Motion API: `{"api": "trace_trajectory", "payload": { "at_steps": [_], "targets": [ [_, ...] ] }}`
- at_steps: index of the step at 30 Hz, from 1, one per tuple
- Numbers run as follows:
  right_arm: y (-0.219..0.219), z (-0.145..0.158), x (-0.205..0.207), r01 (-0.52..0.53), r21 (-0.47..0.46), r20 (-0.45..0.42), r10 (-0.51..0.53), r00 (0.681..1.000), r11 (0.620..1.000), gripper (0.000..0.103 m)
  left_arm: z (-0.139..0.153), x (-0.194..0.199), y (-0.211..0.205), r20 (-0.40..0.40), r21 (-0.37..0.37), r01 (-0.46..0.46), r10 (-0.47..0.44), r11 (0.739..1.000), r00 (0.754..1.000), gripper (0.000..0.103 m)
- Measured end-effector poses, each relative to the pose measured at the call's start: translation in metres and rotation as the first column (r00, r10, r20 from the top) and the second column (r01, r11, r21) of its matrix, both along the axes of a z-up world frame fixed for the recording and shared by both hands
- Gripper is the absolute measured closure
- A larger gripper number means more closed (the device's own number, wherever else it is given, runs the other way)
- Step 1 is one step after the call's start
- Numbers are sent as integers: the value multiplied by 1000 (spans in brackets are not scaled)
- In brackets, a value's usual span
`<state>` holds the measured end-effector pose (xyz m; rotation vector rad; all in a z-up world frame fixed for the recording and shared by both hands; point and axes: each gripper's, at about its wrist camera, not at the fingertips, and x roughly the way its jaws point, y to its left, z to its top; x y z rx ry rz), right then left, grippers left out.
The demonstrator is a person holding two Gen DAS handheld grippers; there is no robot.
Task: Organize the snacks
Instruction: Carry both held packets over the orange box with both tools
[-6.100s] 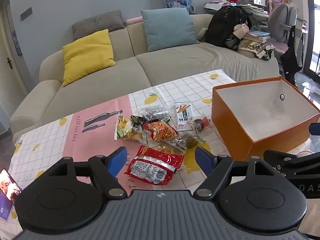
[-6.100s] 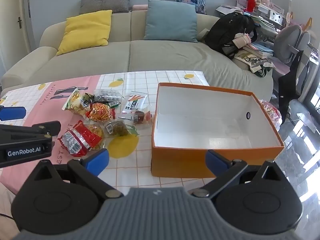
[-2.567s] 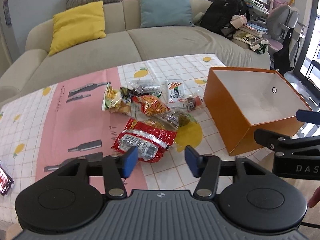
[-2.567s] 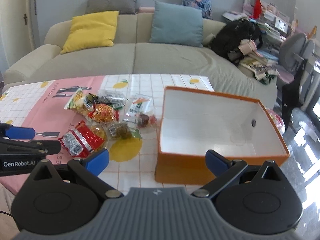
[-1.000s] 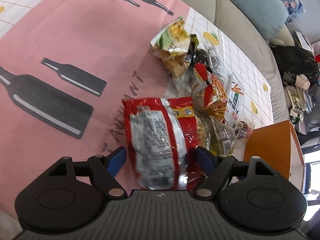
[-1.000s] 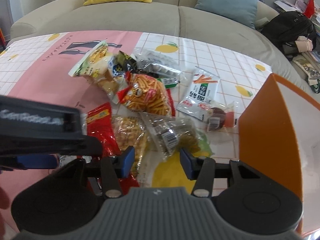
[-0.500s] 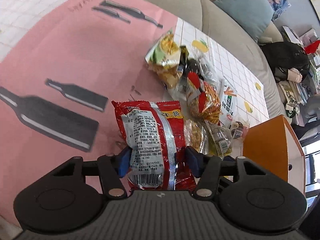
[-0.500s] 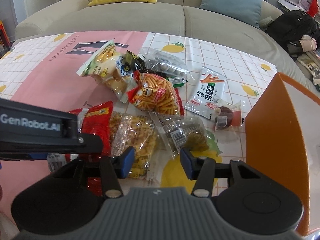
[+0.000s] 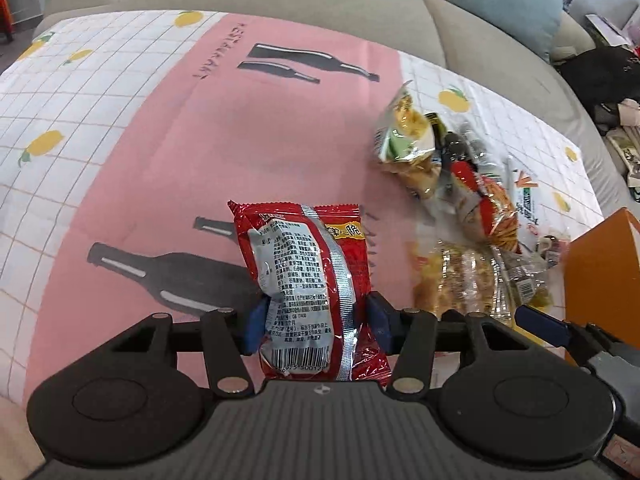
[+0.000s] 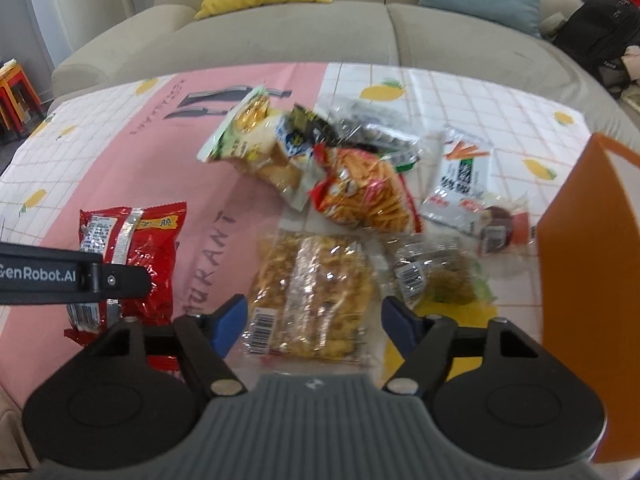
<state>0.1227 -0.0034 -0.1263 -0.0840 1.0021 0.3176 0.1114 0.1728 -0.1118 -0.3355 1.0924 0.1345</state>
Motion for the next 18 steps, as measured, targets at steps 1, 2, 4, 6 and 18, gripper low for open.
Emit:
{"api": "trace_trajectory", "payload": {
  "at_steps": [1,2,4,6,18],
  "targets": [
    [2,-2,2,5,-5,-9,-5,1000,1000,22,0,0,1,-1,1,-2,2,1000,1000,44],
    [5,-5,4,8,-8,-17,-9,1000,1000,20,-1,0,2,0,4,-3,3,1000,1000,44],
    [10,-8,9,15,-16,-29,-16,999,1000,16,-1,-1,3,1,6,-4,4,1000,1000,44],
    [15,-13,15,21,-32,-36,-22,999,999,11,-2,-1,4,0,0,-8,8,1000,1000,44],
    [17,-14,12,-3,-57,-75,-1,997,998,33,2,-5,6,11,-13,-2,2,1000,1000,44]
  ]
}}
